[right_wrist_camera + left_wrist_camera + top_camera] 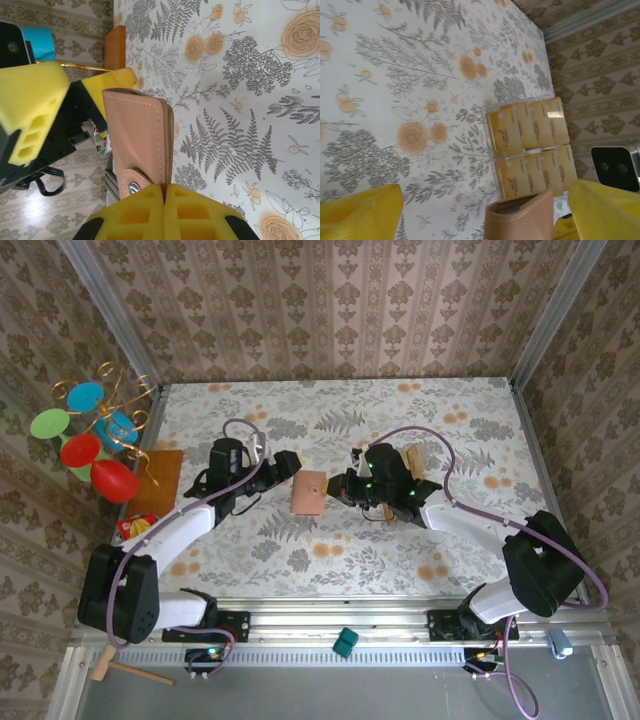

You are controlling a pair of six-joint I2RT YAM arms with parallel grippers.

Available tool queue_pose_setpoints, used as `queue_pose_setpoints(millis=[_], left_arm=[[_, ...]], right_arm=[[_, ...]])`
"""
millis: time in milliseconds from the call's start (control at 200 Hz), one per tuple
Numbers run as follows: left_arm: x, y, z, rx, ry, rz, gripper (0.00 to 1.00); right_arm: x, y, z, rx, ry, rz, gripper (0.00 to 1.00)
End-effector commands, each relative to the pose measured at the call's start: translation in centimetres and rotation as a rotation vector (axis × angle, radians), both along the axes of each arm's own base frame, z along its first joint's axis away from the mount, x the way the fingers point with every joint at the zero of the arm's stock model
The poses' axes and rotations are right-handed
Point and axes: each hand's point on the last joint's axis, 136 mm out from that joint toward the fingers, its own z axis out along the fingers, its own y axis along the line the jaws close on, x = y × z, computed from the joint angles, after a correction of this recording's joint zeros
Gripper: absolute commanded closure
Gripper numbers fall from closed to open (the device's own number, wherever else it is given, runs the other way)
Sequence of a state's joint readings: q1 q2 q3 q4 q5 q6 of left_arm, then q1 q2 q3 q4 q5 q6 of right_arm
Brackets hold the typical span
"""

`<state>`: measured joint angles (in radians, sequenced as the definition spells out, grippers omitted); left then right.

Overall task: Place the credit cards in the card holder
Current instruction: Pick up the card holder from the bottom-center of the table, then pass the card holder.

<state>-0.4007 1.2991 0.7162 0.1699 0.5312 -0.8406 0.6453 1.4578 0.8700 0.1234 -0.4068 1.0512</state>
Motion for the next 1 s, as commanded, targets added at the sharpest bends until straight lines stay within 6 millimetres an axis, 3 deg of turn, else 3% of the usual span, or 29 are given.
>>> queue_pose_setpoints(millis=[0, 545, 580, 720, 835, 940, 995], left_arm=[[-0.2, -1.8, 1.5, -0.066, -0.027, -0.050, 0.18], [-1.3, -2.3, 0.0, -0.086, -0.002, -0.069, 0.45], [-2.1, -3.2, -0.1, -0.088, 0.000, -0.101, 0.47], [-2.2, -3.6, -0.2, -0.098, -0.002, -0.112, 0.53], [-1.9, -3.5, -0.2, -0.098, -0.005, -0.099, 0.75], [-1.7, -3.3, -0.1, -0.096, -0.007, -0.080, 0.94], [-1.6, -3.1, -0.2, -0.088, -0.007, -0.066, 1.00]], right_arm=[[0.3, 0.6, 1.9, 0.055, -0.012, 0.020, 1.00], [0.9, 0.6, 1.4, 0.078, 0.004, 0.011, 1.00], [0.9, 0.7, 1.5, 0.080, 0.004, 0.011, 1.00], [1.1, 0.8, 1.2, 0.079, 0.012, 0.014, 1.00], [1.1, 0.9, 0.9, 0.071, 0.019, 0.023, 1.00], [1.0, 0.1, 0.2, 0.017, 0.021, 0.017, 0.85], [0.9, -1.0, -0.3, -0.034, 0.018, 0.000, 0.70]])
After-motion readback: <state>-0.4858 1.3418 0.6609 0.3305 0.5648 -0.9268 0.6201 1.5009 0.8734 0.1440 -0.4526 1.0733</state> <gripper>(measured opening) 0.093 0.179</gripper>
